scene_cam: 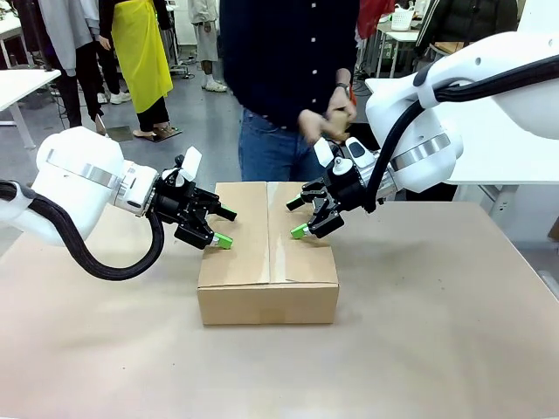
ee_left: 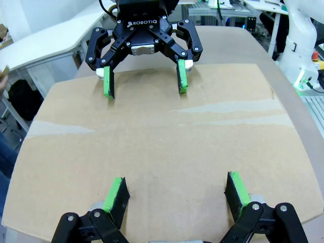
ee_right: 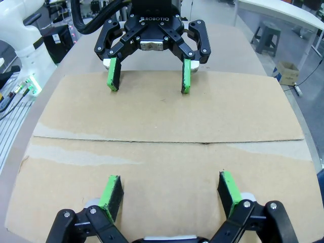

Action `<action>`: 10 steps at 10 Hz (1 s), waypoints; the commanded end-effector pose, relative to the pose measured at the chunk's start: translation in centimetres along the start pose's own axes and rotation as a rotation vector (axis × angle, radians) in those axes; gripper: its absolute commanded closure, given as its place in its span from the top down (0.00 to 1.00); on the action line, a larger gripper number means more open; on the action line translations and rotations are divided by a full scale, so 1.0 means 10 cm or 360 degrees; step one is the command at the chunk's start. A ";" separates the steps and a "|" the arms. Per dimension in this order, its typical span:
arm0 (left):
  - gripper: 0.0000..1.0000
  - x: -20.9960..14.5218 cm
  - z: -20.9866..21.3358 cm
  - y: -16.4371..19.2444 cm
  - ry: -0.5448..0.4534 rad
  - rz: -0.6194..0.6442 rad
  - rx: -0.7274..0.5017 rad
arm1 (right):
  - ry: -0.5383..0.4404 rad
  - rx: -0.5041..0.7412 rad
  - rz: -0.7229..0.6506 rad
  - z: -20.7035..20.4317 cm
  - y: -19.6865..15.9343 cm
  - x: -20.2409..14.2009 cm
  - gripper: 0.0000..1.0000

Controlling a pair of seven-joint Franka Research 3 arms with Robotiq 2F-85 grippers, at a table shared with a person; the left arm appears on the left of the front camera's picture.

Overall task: Pack the gift set into the box.
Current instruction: Press and hold the closed box until the human finishes sealing it.

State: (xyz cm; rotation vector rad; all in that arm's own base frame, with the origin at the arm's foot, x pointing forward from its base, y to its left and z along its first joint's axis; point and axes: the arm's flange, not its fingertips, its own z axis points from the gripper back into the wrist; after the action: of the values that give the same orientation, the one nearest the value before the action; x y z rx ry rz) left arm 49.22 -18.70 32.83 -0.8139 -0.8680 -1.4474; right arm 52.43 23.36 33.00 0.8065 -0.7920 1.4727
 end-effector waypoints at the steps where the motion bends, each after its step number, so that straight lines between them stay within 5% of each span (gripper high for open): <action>1: 1.00 -0.02 -0.01 0.00 0.0001 -0.0009 -0.0003 | 0.0000 0.0001 0.0036 -0.01 0.01 -0.01 1.00; 10: 1.00 -0.02 -0.01 0.00 0.0001 -0.0009 -0.0003 | 0.0000 0.0001 0.0036 -0.01 0.01 -0.01 1.00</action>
State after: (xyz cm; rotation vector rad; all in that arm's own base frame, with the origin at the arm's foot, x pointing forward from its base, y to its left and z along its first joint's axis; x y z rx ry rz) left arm 49.22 -18.70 32.83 -0.8139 -0.8680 -1.4474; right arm 52.43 23.36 33.00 0.8065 -0.7920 1.4728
